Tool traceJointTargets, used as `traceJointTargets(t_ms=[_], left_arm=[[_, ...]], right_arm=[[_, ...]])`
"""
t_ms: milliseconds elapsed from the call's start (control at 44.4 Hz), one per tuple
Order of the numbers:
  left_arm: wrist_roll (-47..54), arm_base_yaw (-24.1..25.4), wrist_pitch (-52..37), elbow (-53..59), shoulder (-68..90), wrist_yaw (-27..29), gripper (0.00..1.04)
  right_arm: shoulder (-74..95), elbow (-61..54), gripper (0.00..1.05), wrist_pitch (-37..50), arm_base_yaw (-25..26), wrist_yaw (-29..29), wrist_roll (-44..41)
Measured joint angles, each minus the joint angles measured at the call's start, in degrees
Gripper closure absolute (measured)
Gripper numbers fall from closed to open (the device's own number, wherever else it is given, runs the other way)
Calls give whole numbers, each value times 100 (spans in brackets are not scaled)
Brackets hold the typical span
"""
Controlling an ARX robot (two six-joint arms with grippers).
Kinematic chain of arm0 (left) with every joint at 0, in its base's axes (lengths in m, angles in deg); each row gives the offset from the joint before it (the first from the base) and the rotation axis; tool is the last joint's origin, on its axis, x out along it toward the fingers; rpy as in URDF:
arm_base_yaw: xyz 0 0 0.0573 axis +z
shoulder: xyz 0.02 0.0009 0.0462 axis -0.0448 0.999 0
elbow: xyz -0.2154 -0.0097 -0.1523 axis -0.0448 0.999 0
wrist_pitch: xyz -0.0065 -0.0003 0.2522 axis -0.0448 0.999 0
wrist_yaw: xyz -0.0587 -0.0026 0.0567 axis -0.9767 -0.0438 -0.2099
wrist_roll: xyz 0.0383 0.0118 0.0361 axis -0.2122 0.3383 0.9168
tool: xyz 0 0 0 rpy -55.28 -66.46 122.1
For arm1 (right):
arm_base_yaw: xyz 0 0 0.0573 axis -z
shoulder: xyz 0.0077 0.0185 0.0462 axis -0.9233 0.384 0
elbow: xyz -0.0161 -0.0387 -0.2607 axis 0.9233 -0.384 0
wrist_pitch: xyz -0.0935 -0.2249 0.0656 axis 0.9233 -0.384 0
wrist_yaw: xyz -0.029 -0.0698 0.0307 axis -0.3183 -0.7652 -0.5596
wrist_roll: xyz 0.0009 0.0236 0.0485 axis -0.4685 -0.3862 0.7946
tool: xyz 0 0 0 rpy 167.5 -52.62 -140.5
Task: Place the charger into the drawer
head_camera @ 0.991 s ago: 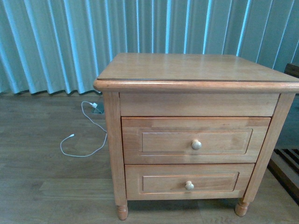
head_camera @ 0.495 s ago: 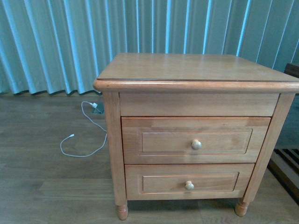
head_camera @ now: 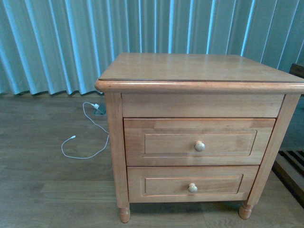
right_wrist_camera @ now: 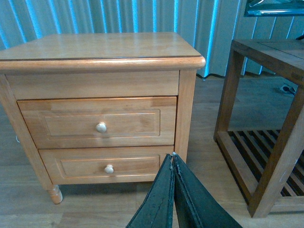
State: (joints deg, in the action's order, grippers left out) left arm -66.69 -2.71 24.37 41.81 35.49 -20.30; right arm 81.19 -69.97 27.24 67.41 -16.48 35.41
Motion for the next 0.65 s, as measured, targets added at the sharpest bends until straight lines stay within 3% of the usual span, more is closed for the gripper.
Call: traceJointTargets(t_ms=[315, 383, 473, 653], left_arm=[[0, 0, 0, 0, 0, -2, 6], [0, 0, 0, 0, 0, -2, 6], [0, 0, 0, 0, 0, -2, 6], [0, 0, 0, 0, 0, -2, 6]], right_arm=[[-7, 0, 102, -2, 0, 0, -7], [-7, 0, 92, -2, 0, 0, -7], [-7, 0, 71, -2, 0, 0, -7], [-7, 0, 43, -2, 0, 0, -7]])
